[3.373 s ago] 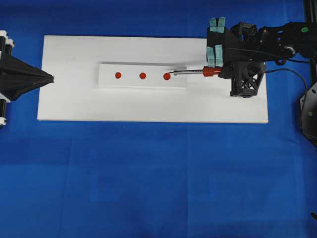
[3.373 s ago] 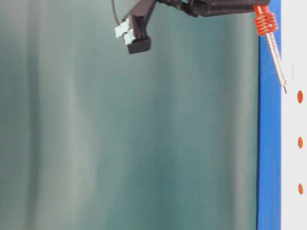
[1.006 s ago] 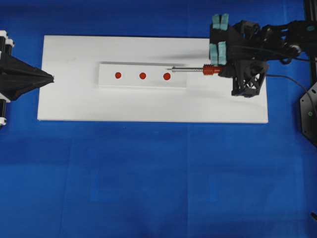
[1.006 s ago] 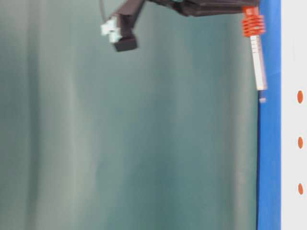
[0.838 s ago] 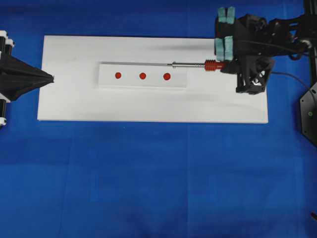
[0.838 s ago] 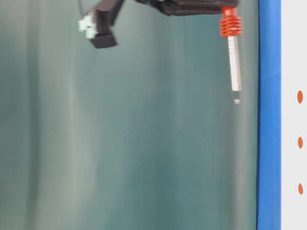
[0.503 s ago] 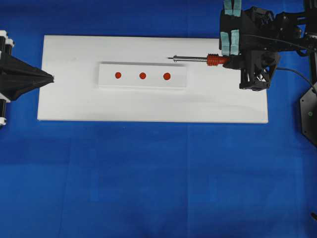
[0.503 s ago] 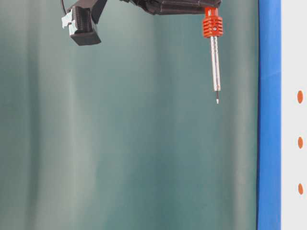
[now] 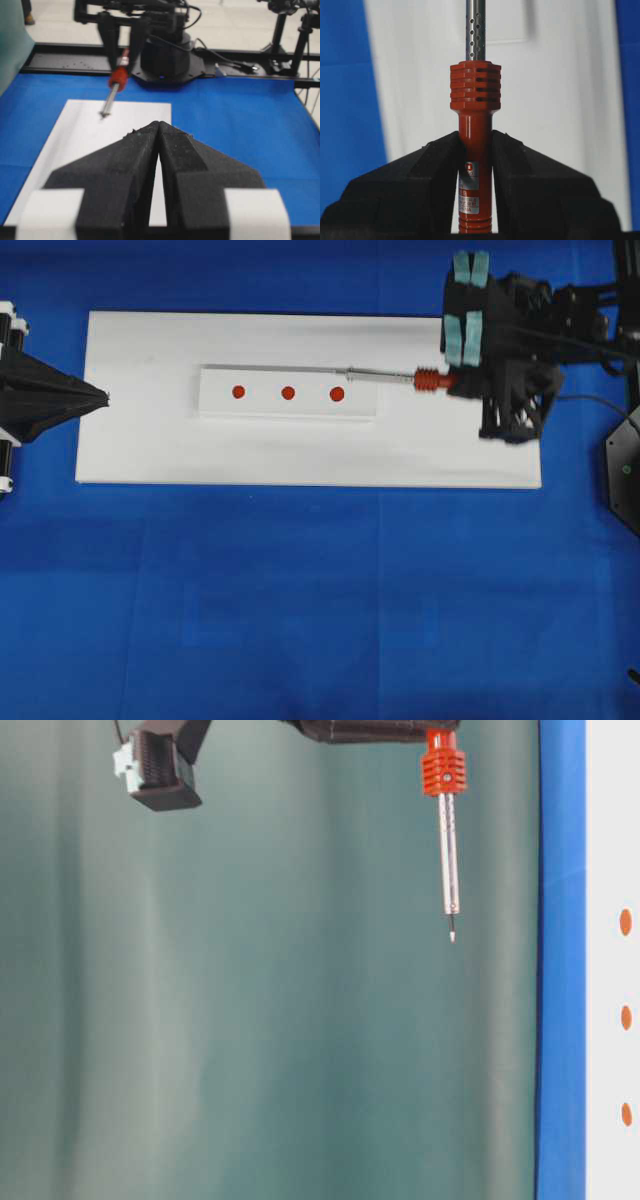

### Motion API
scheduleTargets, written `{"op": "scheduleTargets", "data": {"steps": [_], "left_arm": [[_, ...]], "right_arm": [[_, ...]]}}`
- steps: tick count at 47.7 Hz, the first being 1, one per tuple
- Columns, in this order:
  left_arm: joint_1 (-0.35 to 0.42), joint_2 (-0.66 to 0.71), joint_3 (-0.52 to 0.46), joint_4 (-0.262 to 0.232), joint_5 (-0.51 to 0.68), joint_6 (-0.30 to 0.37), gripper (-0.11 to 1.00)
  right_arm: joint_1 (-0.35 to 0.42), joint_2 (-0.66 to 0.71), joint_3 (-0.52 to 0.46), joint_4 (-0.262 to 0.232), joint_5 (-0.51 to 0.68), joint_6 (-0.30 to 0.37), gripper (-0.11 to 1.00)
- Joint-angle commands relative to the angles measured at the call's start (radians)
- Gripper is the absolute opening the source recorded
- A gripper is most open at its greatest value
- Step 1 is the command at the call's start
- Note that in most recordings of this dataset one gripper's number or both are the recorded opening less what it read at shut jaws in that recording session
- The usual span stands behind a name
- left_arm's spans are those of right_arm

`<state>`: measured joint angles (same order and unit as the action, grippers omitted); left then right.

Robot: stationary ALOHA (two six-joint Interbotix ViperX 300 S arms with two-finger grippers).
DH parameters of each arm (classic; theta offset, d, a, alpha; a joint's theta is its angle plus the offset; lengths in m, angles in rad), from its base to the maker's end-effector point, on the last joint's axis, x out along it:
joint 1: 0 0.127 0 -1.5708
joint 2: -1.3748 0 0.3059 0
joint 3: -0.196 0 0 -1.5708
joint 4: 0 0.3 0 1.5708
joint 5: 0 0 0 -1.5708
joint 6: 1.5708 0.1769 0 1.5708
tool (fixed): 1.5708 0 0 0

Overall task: Touch the tip of the soldering iron to the mark.
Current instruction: 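Lift the iron and carry it back toward the table front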

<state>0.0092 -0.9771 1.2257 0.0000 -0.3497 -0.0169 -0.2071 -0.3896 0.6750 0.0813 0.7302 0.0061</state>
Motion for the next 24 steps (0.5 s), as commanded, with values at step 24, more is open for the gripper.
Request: {"op": "scheduleTargets", "data": {"steps": [24], "left_arm": [[0.002, 0.003, -0.018, 0.002, -0.014, 0.000, 0.02]], "right_arm": [[0.431, -0.011, 0.008, -0.218, -0.048, 0.535, 0.06]]}}
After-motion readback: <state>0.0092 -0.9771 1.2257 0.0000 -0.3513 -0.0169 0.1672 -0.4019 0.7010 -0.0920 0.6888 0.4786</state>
